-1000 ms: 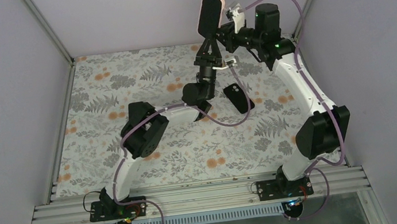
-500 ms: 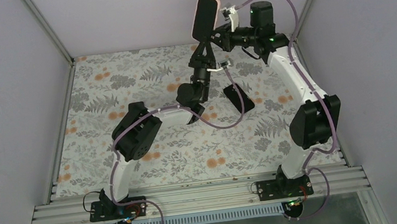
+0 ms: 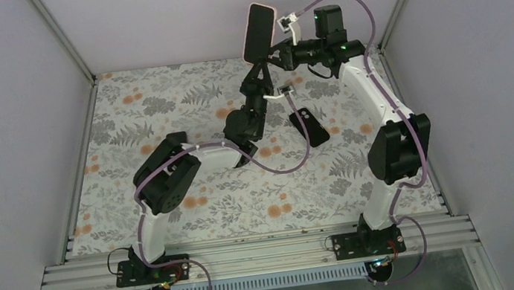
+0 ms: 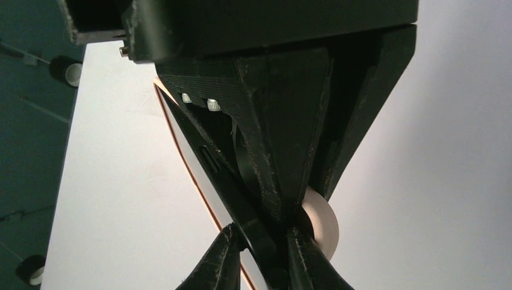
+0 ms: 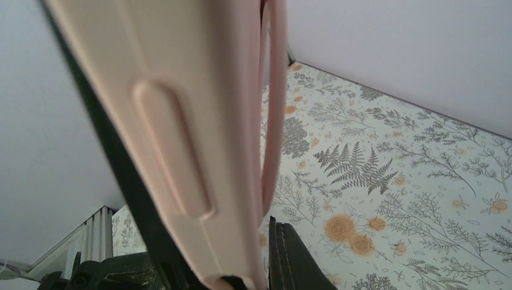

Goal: Take the phone out of the phone case
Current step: Remove the phone case from the phone.

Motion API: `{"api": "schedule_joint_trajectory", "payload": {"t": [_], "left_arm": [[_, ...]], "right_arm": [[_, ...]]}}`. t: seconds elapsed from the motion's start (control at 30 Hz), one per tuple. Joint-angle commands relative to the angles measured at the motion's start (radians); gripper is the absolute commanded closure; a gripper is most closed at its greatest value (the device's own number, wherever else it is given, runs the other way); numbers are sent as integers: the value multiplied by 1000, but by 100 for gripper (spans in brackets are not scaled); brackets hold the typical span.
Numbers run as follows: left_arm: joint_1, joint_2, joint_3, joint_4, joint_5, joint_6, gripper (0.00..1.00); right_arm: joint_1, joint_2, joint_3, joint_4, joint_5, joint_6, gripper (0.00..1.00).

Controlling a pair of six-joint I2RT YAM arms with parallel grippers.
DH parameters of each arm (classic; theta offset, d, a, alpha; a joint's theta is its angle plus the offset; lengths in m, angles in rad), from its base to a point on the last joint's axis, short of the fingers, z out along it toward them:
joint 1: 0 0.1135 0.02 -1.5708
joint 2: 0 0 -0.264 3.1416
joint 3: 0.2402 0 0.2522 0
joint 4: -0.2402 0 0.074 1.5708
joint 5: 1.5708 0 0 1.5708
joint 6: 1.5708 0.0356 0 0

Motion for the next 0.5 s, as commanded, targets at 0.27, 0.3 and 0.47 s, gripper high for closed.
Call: {"api": "schedule_joint_trajectory", "payload": {"t": [0.27, 0.3, 0.47], "left_arm": [[-49, -276, -82, 390, 39, 6, 85], [-50, -285, -89, 378, 37, 5, 85], [-50, -289, -117, 369, 33, 4, 90]], "right_arm": [[-20, 35, -89, -59, 407, -45, 97], [-21, 35, -90, -59, 404, -46, 97], [-22, 39, -80, -84, 337, -37, 97]]}}
